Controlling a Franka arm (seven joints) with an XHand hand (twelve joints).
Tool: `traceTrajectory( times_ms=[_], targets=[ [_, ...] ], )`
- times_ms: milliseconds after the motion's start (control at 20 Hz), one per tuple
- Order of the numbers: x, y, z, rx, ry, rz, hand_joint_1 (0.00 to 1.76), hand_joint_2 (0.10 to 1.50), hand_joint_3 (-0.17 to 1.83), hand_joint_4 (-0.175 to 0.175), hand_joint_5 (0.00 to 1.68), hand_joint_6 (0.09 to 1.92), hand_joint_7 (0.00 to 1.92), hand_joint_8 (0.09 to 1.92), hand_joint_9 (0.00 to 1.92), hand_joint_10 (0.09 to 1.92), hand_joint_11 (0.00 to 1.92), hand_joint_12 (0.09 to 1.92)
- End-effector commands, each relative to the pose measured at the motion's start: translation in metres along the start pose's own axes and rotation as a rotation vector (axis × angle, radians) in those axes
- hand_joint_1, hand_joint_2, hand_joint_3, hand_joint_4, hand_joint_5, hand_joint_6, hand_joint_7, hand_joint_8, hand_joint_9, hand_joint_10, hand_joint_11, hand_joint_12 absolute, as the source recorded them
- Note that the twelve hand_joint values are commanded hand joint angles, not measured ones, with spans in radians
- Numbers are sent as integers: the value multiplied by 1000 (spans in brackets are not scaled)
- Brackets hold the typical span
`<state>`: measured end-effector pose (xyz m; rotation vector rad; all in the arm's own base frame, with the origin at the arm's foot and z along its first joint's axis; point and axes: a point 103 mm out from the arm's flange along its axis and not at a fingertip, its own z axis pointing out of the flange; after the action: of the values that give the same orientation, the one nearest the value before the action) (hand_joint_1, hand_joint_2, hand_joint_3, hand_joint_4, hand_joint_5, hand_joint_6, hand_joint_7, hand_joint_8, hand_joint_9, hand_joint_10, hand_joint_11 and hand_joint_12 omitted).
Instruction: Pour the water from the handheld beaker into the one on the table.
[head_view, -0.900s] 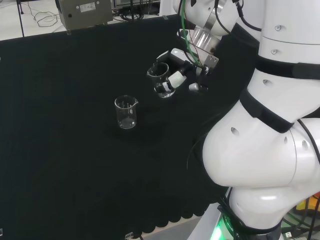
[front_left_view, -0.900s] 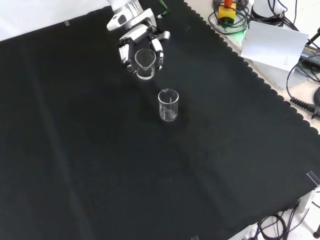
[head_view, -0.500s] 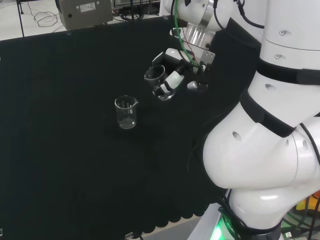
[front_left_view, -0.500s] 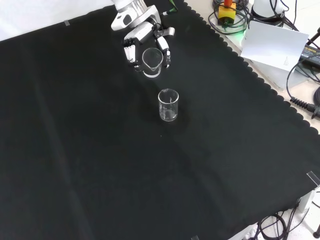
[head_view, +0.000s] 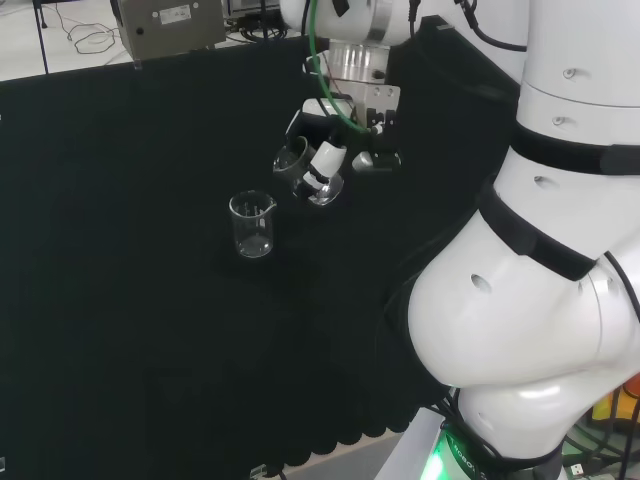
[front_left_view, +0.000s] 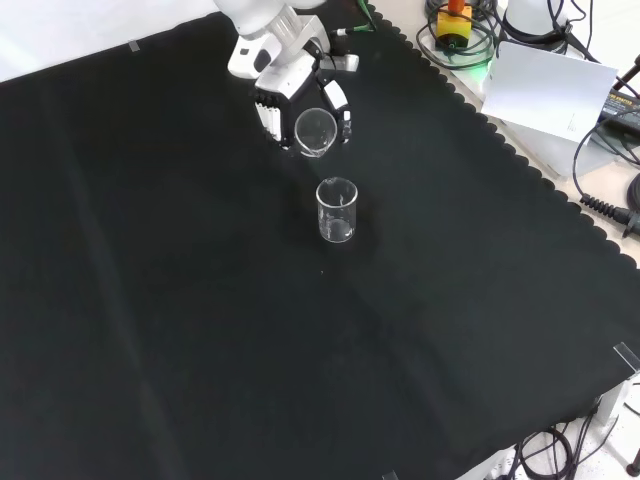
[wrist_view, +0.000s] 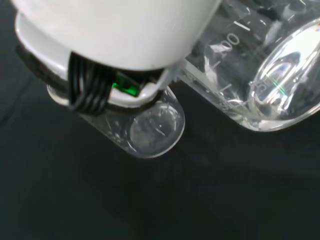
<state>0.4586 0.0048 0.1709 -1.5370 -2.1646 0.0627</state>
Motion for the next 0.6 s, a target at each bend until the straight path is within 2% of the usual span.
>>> traceTrajectory(
  times_ms=[50, 200, 600],
  targets=[
    [23, 4, -2, 114, -172, -3, 1451, 433, 969, -175, 1223, 756, 1361, 690, 1532, 532, 1186, 747],
    [28, 5, 2, 152, -212, 5, 1451, 433, 970, -175, 1222, 756, 1360, 691, 1530, 536, 1185, 748],
    [37, 9, 4, 204, -290, 26, 1451, 432, 973, -175, 1222, 757, 1360, 694, 1527, 547, 1184, 753]
  ],
)
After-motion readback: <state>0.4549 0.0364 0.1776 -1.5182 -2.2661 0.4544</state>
